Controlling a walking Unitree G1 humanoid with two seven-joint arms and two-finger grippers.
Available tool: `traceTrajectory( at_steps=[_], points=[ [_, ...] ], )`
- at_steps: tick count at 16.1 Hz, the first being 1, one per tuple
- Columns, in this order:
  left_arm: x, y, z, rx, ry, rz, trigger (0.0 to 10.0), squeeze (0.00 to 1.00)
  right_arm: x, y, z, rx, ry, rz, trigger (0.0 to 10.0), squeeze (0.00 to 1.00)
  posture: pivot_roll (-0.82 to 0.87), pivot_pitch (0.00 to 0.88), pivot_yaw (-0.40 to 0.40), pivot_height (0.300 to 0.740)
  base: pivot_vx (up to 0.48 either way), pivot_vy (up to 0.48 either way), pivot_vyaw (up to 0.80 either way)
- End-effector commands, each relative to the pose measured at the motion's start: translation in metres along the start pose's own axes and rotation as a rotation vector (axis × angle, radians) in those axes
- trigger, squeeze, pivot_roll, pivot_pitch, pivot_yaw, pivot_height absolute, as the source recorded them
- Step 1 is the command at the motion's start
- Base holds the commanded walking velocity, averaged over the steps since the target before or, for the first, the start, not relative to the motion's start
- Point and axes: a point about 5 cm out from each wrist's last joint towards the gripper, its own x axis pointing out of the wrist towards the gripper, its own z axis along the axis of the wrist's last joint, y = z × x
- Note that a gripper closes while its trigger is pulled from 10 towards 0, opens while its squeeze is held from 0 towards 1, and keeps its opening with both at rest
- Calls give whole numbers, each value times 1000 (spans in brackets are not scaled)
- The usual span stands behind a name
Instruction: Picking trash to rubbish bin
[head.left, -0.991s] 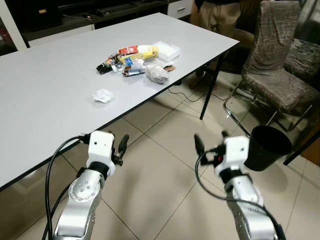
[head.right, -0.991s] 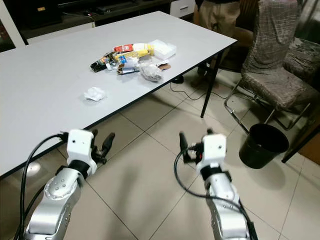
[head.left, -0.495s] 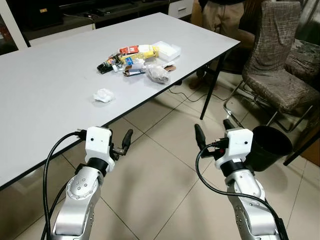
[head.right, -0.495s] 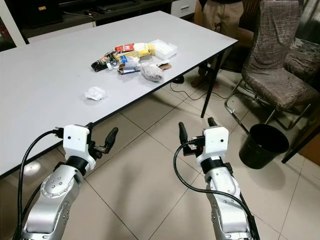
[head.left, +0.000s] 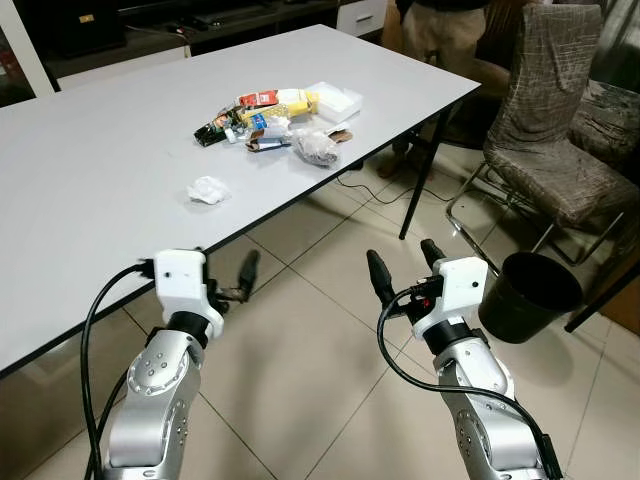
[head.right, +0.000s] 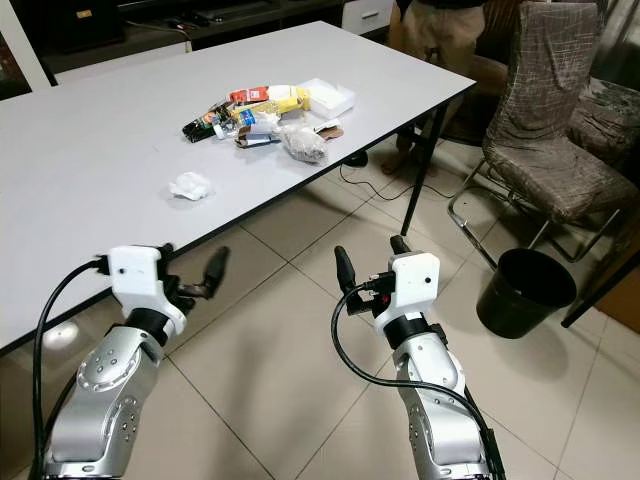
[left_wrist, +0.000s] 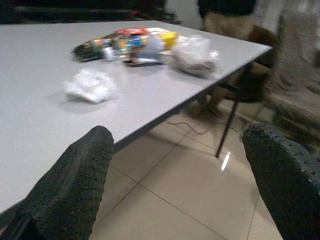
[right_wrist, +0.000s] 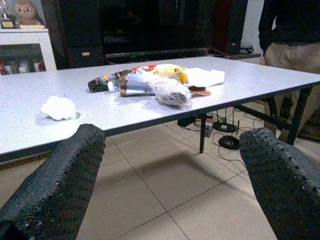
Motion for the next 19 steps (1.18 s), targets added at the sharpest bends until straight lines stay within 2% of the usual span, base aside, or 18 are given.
traceTrajectory(
  at_steps=[1,2,3,4,7,9,11,13,17,19],
  points=[
    [3,5,5,8,2,57,10000,1000,2,-10,-6,-13,45,-61,10000,1000,-55,0,-57,740,0,0,0],
    [3,5,6,11,16,40,10000,1000,3,-13,-9,-40,65,-77,10000,863,-54,0,-58,740,0,0,0],
    [1,4,3,35,60,-6,10000,278,4,-14,-10,-79,70,-98,10000,0,-55,0,-60,740,0,0,0],
    [-3,10,-1,53,94,20,10000,0,5,-17,-10,-135,52,-165,10000,0,-54,0,-61,740,0,0,0],
    [-4,7,-4,122,86,13,10000,0,3,-19,-15,-88,104,-152,10000,0,-47,0,-59,740,0,0,0],
    [-4,0,-3,161,69,-29,10000,0,-1,-23,-21,-56,141,-176,10000,0,-49,0,-58,740,0,0,0],
    [-2,2,1,212,9,13,10000,0,-1,-18,-21,-54,148,-149,10000,0,-58,0,-50,740,0,0,0],
    [-1,1,1,212,17,-6,10000,0,-3,-17,-23,-53,150,-139,10000,0,-58,0,-48,740,0,0,0],
    [1,2,4,214,-7,-12,10000,0,-3,-12,-24,-124,155,-81,10000,0,-54,0,-49,740,0,0,0],
    [1,3,6,219,-17,-12,10000,0,-2,-7,-24,-132,159,-48,10000,0,-51,0,-51,740,276,0,359]
  ],
)
